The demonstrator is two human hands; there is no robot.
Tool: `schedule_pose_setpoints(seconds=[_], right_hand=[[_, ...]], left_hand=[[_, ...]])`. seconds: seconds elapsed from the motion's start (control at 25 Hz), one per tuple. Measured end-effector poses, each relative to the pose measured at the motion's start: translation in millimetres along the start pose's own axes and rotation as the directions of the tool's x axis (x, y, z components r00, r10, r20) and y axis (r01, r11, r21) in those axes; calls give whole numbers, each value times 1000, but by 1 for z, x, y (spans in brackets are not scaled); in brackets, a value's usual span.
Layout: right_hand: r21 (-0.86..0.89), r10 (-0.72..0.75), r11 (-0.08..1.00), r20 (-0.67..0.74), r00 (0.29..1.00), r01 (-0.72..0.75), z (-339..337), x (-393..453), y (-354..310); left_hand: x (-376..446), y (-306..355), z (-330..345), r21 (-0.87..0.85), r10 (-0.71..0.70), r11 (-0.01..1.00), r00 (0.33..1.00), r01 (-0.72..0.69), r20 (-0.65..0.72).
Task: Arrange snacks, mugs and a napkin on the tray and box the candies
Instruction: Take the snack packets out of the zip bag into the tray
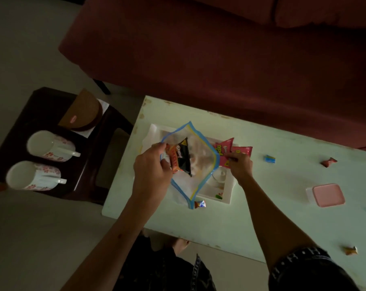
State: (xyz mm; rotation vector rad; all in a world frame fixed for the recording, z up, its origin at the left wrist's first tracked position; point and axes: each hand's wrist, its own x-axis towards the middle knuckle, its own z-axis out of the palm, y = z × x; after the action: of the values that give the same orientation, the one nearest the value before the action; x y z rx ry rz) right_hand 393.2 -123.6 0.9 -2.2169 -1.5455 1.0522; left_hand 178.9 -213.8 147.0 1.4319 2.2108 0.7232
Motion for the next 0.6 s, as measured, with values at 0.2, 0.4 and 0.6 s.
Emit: schedule_pose_setpoints(seconds=[0.2, 0.4, 0.6], right_hand=[[-45, 16, 999, 11, 1000, -16, 8, 12, 7], [251, 90, 968, -367, 926, 6, -37, -24, -57], [210, -225, 910, -470, 853, 356, -53, -106, -119]], left_hand=[[1, 3, 7, -40, 11, 999, 999, -10, 30], [5, 10, 8, -42, 38, 998, 998, -36, 60], [-2, 24, 2, -36, 37, 999, 997, -35, 60]])
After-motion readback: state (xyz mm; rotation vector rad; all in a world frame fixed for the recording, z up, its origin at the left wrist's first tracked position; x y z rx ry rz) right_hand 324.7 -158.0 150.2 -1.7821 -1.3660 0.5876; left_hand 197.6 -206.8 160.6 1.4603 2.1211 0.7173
